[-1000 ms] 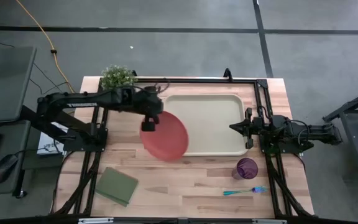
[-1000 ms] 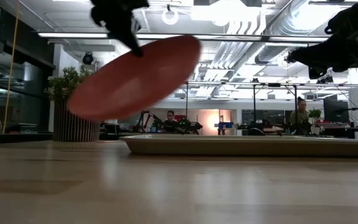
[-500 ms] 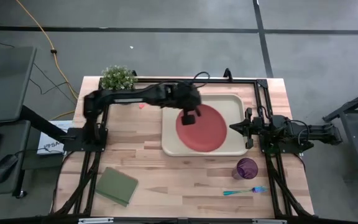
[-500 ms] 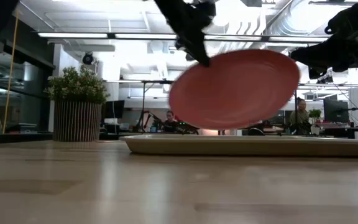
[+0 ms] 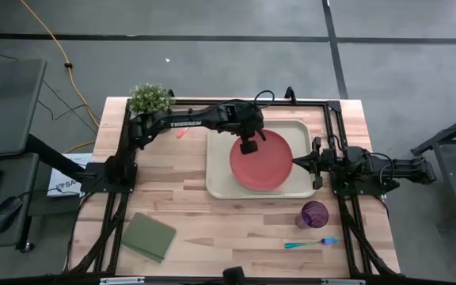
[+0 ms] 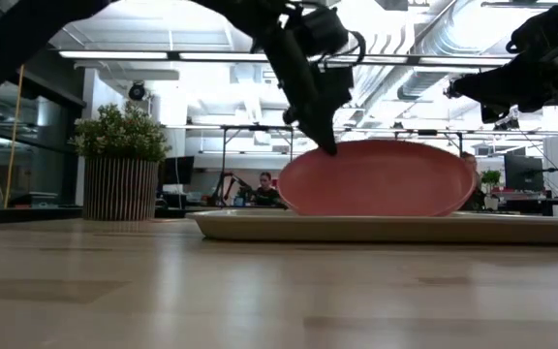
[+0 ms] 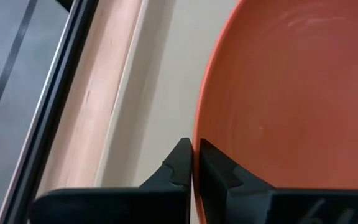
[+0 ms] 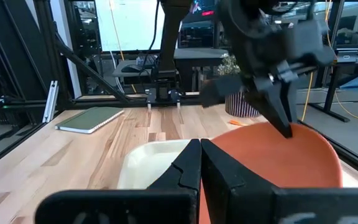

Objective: Pick and place plate/cup/fork/spoon on tray
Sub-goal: Put the orange plate on the white serving tray

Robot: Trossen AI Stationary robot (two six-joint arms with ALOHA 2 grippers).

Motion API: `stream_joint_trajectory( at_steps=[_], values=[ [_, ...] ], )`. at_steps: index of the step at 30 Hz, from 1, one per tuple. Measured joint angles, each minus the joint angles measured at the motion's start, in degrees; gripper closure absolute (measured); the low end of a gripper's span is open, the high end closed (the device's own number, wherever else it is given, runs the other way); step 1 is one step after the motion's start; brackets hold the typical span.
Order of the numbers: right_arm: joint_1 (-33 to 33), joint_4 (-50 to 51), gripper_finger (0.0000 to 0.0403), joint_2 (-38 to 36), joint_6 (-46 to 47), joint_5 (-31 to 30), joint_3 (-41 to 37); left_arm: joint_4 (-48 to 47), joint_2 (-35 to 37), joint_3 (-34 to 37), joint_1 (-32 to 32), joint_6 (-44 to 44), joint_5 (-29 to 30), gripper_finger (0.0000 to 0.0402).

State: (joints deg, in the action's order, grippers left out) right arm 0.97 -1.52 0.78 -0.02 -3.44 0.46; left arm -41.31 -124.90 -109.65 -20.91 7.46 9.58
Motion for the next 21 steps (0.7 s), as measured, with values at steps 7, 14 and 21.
stream_joint_trajectory(
  at_steps=[7,14,21],
  values=[
    [0.02,0.00,0.0402,0.00,-0.01,0.00,0.01,5.13,-3.84,0.02,-0.89,0.02,0.08,0.0401],
    [0.00,0.00,0.0402,0.00,0.00,0.00,-0.01,6.09,-6.48,0.04,-0.89,0.94,3.24,0.0394],
    [0.00,0.00,0.0402,0.00,0.00,0.00,0.00,6.08,-6.77,0.04,-0.98,1.73,5.10,0.0376]
  ],
)
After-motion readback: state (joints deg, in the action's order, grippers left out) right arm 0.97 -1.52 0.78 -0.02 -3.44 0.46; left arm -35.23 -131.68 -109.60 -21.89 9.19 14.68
